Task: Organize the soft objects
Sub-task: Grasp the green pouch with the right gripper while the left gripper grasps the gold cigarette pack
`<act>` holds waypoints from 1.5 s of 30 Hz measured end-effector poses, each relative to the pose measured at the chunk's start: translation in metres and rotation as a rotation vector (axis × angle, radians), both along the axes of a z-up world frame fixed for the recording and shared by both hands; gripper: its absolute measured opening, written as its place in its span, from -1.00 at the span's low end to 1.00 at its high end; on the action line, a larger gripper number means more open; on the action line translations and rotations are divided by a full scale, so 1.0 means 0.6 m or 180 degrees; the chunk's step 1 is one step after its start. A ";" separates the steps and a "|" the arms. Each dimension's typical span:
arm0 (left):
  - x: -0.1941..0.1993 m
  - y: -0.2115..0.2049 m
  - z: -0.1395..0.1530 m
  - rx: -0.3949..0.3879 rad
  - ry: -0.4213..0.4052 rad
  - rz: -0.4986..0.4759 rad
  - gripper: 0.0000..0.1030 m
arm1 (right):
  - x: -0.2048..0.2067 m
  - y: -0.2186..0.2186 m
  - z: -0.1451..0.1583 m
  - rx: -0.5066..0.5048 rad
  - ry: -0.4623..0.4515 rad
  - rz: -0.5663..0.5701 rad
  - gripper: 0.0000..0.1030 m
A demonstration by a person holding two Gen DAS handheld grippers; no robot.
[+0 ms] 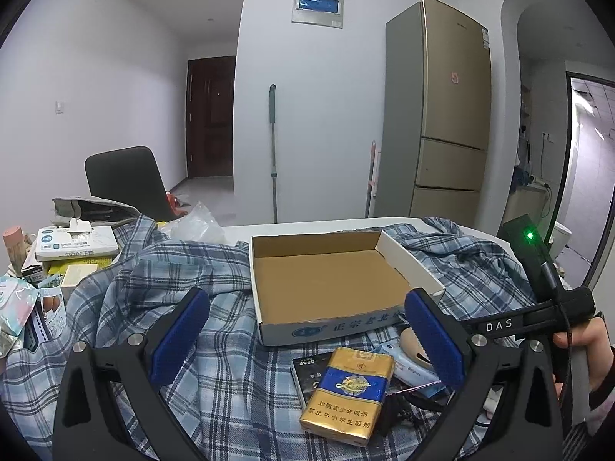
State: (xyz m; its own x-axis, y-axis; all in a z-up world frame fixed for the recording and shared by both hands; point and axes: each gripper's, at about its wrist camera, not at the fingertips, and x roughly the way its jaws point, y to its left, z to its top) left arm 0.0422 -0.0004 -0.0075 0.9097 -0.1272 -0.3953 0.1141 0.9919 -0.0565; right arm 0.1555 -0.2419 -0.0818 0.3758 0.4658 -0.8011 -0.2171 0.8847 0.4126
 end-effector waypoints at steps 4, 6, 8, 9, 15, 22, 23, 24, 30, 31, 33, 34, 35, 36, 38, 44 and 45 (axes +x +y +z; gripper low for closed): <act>0.001 0.000 0.001 0.0000 0.0007 0.0000 1.00 | -0.006 -0.010 0.010 -0.0032 -0.0143 -0.0144 0.42; 0.001 0.000 0.001 0.0000 0.0008 -0.0008 1.00 | -0.009 -0.014 0.019 0.0011 -0.0227 -0.0130 0.42; 0.002 0.000 0.001 0.0014 0.0024 -0.0016 1.00 | -0.015 -0.017 0.031 0.0063 -0.0337 -0.0111 0.42; 0.004 0.001 0.001 0.0028 0.0044 -0.0023 1.00 | -0.019 -0.016 0.038 0.0057 -0.0414 -0.0083 0.42; 0.037 0.006 -0.012 -0.0001 0.0482 -0.0325 1.00 | -0.039 -0.001 0.068 0.0097 -0.0699 0.0163 0.42; 0.066 0.005 -0.052 -0.0065 0.0969 -0.0514 1.00 | -0.032 0.030 0.024 0.0066 -0.0243 0.0550 0.44; 0.065 0.005 -0.053 -0.0072 0.0975 -0.0512 1.00 | -0.031 0.034 0.020 0.0069 -0.0211 0.0598 0.44; 0.064 0.005 -0.053 -0.0077 0.0972 -0.0513 1.00 | -0.034 0.036 0.020 0.0037 -0.0241 0.0607 0.44; 0.062 0.002 -0.050 -0.0028 0.0961 -0.0493 1.00 | -0.036 0.043 0.020 -0.0051 -0.0318 0.0597 0.48; 0.063 0.001 -0.050 -0.0021 0.0962 -0.0495 1.00 | -0.036 0.045 0.020 -0.0068 -0.0328 0.0595 0.48; 0.062 0.000 -0.049 -0.0011 0.0953 -0.0502 1.00 | -0.034 0.045 0.020 -0.0066 -0.0327 0.0570 0.42; 0.063 0.000 -0.049 -0.0009 0.0952 -0.0504 1.00 | -0.034 0.045 0.020 -0.0072 -0.0334 0.0574 0.42; 0.063 0.000 -0.049 -0.0006 0.0952 -0.0507 1.00 | -0.035 0.046 0.021 -0.0080 -0.0351 0.0586 0.40; 0.062 -0.001 -0.049 -0.0004 0.0955 -0.0509 1.00 | -0.035 0.045 0.022 -0.0084 -0.0371 0.0584 0.39; 0.062 -0.001 -0.049 -0.0005 0.0961 -0.0520 1.00 | -0.038 0.038 0.028 0.0051 -0.0403 0.0581 0.38; 0.067 -0.012 -0.061 0.0022 0.1182 -0.0824 1.00 | -0.057 0.023 0.072 0.0102 -0.0905 0.0462 0.38; 0.068 -0.015 -0.066 0.0035 0.1228 -0.0853 1.00 | -0.059 0.022 0.076 0.0099 -0.0949 0.0453 0.38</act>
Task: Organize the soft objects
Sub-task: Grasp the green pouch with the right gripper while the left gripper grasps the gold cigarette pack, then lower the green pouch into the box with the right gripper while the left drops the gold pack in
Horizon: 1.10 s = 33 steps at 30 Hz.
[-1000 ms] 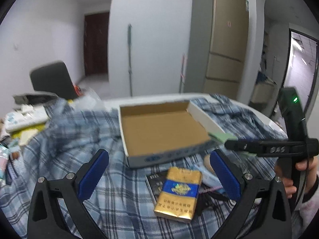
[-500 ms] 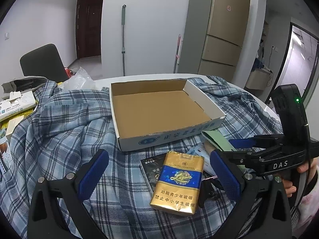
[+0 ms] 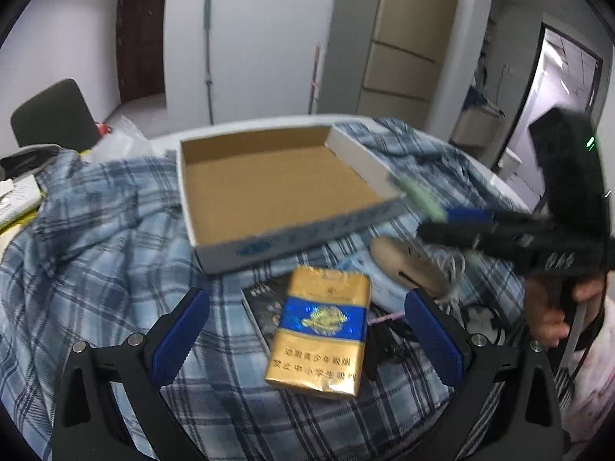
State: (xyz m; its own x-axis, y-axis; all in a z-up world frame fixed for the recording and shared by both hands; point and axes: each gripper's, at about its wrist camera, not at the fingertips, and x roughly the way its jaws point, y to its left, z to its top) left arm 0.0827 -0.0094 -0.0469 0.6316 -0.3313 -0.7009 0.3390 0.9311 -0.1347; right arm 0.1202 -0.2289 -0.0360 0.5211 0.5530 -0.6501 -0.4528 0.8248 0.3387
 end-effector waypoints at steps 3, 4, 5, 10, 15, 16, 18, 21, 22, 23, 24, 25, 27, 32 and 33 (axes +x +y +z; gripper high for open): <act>0.005 -0.008 -0.015 0.0058 0.0115 -0.0068 1.00 | -0.005 0.004 0.004 -0.0098 -0.0095 0.0001 0.38; 0.006 -0.011 -0.018 0.0059 0.0141 -0.0086 1.00 | -0.007 0.006 0.005 -0.0100 -0.0095 0.0022 0.38; 0.009 -0.012 -0.022 0.0056 0.0173 -0.0099 0.99 | -0.007 0.007 0.005 -0.0098 -0.0087 0.0041 0.38; 0.019 -0.013 -0.038 0.0014 0.0328 -0.0145 0.77 | -0.014 0.019 0.001 -0.0204 -0.0112 0.0097 0.38; 0.023 -0.024 -0.053 0.0096 0.0444 -0.0202 0.46 | -0.022 0.025 0.003 -0.0297 -0.0205 0.0124 0.38; 0.024 -0.026 -0.056 0.0114 0.0465 -0.0215 0.44 | -0.024 0.026 0.004 -0.0312 -0.0219 0.0127 0.38; 0.024 -0.029 -0.058 0.0143 0.0466 -0.0227 0.43 | -0.025 0.027 0.004 -0.0331 -0.0234 0.0125 0.38; 0.021 -0.030 -0.056 0.0155 0.0428 -0.0239 0.14 | -0.024 0.026 0.004 -0.0344 -0.0245 0.0102 0.38; 0.020 -0.031 -0.055 0.0157 0.0417 -0.0247 0.13 | -0.023 0.026 0.003 -0.0350 -0.0253 0.0093 0.38; 0.019 -0.031 -0.055 0.0169 0.0407 -0.0235 0.12 | -0.023 0.026 0.004 -0.0356 -0.0263 0.0085 0.38; 0.018 -0.031 -0.054 0.0172 0.0394 -0.0222 0.10 | -0.023 0.025 0.004 -0.0363 -0.0276 0.0078 0.38; 0.018 -0.029 -0.052 0.0164 0.0382 -0.0214 0.08 | -0.024 0.025 0.005 -0.0367 -0.0290 0.0067 0.38; 0.016 -0.026 -0.049 0.0142 0.0341 -0.0186 0.07 | -0.025 0.023 0.007 -0.0367 -0.0321 0.0049 0.38; 0.002 -0.019 -0.026 0.0103 0.0102 -0.0119 0.06 | -0.030 0.021 0.016 -0.0378 -0.0439 -0.0010 0.38; -0.001 -0.019 -0.021 0.0106 0.0055 -0.0105 0.06 | -0.031 0.020 0.018 -0.0373 -0.0456 -0.0023 0.38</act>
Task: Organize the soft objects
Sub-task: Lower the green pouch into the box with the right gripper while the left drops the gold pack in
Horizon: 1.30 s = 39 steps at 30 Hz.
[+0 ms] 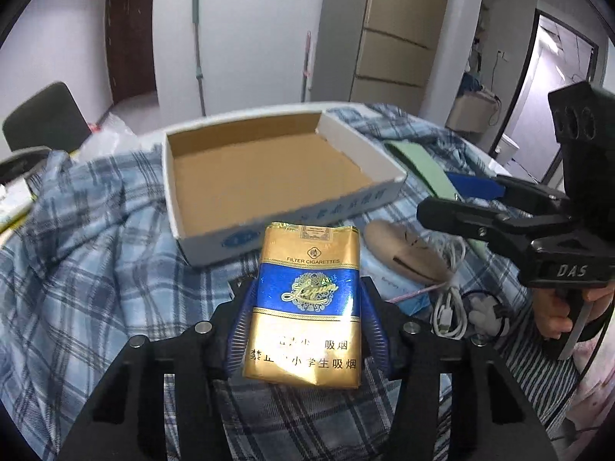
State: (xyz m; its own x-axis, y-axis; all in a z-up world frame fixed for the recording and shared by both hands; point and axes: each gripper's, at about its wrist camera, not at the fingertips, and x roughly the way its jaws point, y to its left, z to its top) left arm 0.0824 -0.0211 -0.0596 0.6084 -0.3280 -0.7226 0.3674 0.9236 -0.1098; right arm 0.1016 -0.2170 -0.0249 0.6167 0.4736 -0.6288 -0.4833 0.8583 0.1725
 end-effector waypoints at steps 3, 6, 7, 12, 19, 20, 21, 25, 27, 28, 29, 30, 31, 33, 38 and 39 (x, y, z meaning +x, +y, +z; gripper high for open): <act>-0.017 -0.001 0.024 0.0039 -0.0239 0.0114 0.06 | -0.004 -0.004 0.013 0.0049 -0.0060 -0.0061 0.38; -0.035 -0.002 0.053 0.0014 -0.0465 0.0223 0.06 | -0.013 -0.005 0.033 0.0044 -0.0197 -0.0125 0.38; -0.040 -0.001 0.065 -0.0025 -0.0519 0.0263 0.06 | -0.017 -0.005 0.042 0.0037 -0.0260 -0.0156 0.38; -0.050 -0.002 0.115 0.0020 -0.0793 0.0422 0.06 | -0.021 0.009 0.088 -0.0064 -0.0455 -0.0173 0.38; -0.029 -0.007 0.191 -0.0013 -0.1050 0.0602 0.07 | 0.008 0.020 0.159 -0.0111 -0.0759 -0.0331 0.38; -0.023 -0.009 0.204 -0.0013 -0.1099 0.0628 0.07 | 0.017 0.021 0.168 -0.0104 -0.0787 -0.0371 0.38; -0.016 -0.012 0.214 0.0000 -0.1131 0.0651 0.07 | 0.028 0.021 0.177 -0.0083 -0.0806 -0.0411 0.38; 0.022 -0.022 0.250 0.0070 -0.1249 0.0805 0.07 | 0.073 0.025 0.205 -0.0074 -0.0889 -0.0533 0.38; 0.047 -0.027 0.259 0.0136 -0.1266 0.0899 0.07 | 0.096 0.025 0.210 -0.0101 -0.0912 -0.0600 0.38; 0.059 -0.028 0.262 0.0138 -0.1264 0.0931 0.07 | 0.105 0.024 0.210 -0.0087 -0.0900 -0.0612 0.38; 0.071 -0.028 0.264 0.0123 -0.1245 0.0951 0.07 | 0.116 0.024 0.207 -0.0075 -0.0877 -0.0619 0.38; 0.079 -0.027 0.264 0.0095 -0.1227 0.0964 0.07 | 0.124 0.023 0.204 -0.0064 -0.0860 -0.0633 0.38; 0.091 -0.024 0.264 0.0056 -0.1207 0.0993 0.07 | 0.131 0.021 0.198 -0.0057 -0.0838 -0.0643 0.38; 0.107 -0.019 0.257 0.0020 -0.1179 0.1027 0.07 | 0.144 0.021 0.182 -0.0066 -0.0773 -0.0639 0.38; 0.144 -0.007 0.222 0.0035 -0.1025 0.1089 0.07 | 0.173 0.023 0.127 -0.0116 -0.0540 -0.0626 0.38; 0.149 -0.005 0.214 0.0045 -0.0998 0.1101 0.07 | 0.178 0.024 0.116 -0.0132 -0.0492 -0.0622 0.38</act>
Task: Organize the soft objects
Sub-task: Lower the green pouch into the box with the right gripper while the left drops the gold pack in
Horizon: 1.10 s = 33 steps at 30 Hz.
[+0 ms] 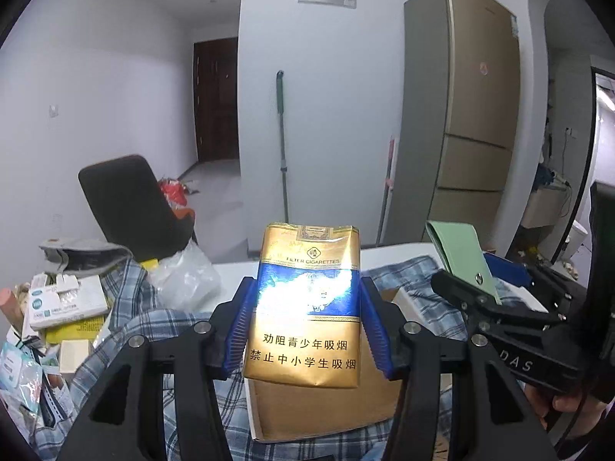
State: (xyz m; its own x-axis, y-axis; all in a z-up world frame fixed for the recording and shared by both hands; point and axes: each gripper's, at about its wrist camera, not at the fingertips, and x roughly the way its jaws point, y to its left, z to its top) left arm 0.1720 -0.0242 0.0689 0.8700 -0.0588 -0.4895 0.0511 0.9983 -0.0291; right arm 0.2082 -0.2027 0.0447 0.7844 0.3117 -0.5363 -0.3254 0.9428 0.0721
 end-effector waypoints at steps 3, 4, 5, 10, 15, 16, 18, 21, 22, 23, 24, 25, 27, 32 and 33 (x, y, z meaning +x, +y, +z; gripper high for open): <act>0.017 0.005 -0.028 -0.0004 0.0122 0.0025 0.07 | 0.013 0.003 -0.031 -0.0042 0.0165 0.0013 0.38; 0.024 0.006 -0.040 -0.0002 0.0178 0.0023 0.07 | 0.016 0.004 -0.041 -0.0058 0.0217 0.0025 0.38; 0.032 0.008 -0.052 0.0005 0.0245 0.0027 0.07 | 0.021 0.007 -0.049 -0.0073 0.0261 0.0034 0.38; 0.066 0.018 -0.116 -0.0016 0.0588 0.0107 0.07 | 0.038 0.015 -0.096 -0.0170 0.0515 0.0077 0.38; 0.089 0.024 -0.165 -0.0076 0.0880 0.0081 0.07 | 0.049 0.020 -0.143 -0.0192 0.0773 0.0104 0.38; 0.093 0.027 -0.174 -0.0086 0.0923 0.0073 0.07 | 0.051 0.021 -0.149 -0.0223 0.0786 0.0103 0.38; 0.096 0.032 -0.191 -0.0125 0.1002 0.0090 0.07 | 0.054 0.022 -0.160 -0.0264 0.0843 0.0117 0.38; 0.100 0.034 -0.211 -0.0170 0.1120 0.0075 0.07 | 0.058 0.023 -0.174 -0.0273 0.0942 0.0153 0.39; 0.101 0.034 -0.215 -0.0171 0.1145 0.0078 0.07 | 0.058 0.025 -0.178 -0.0289 0.0963 0.0164 0.39; 0.102 0.032 -0.217 -0.0164 0.1155 0.0083 0.07 | 0.057 0.027 -0.181 -0.0304 0.0975 0.0173 0.39; 0.101 0.031 -0.218 -0.0153 0.1155 0.0082 0.08 | 0.057 0.027 -0.182 -0.0311 0.0984 0.0185 0.39; 0.101 0.030 -0.220 -0.0136 0.1151 0.0083 0.13 | 0.056 0.027 -0.184 -0.0316 0.0991 0.0194 0.39; 0.101 0.029 -0.219 -0.0121 0.1140 0.0087 0.20 | 0.057 0.030 -0.185 -0.0336 0.1003 0.0207 0.40; 0.103 0.033 -0.219 -0.0213 0.1141 0.0105 0.58 | 0.059 0.032 -0.189 -0.0397 0.1004 0.0184 0.54; 0.102 0.034 -0.217 -0.0216 0.1127 0.0111 0.58 | 0.059 0.031 -0.187 -0.0392 0.1004 0.0180 0.54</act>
State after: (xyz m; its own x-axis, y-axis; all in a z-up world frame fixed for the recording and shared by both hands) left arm 0.2332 -0.0040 -0.0612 0.6493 -0.0747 -0.7568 -0.0081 0.9944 -0.1051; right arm 0.2436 -0.1841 -0.0675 0.5574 0.2677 -0.7859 -0.3571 0.9319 0.0642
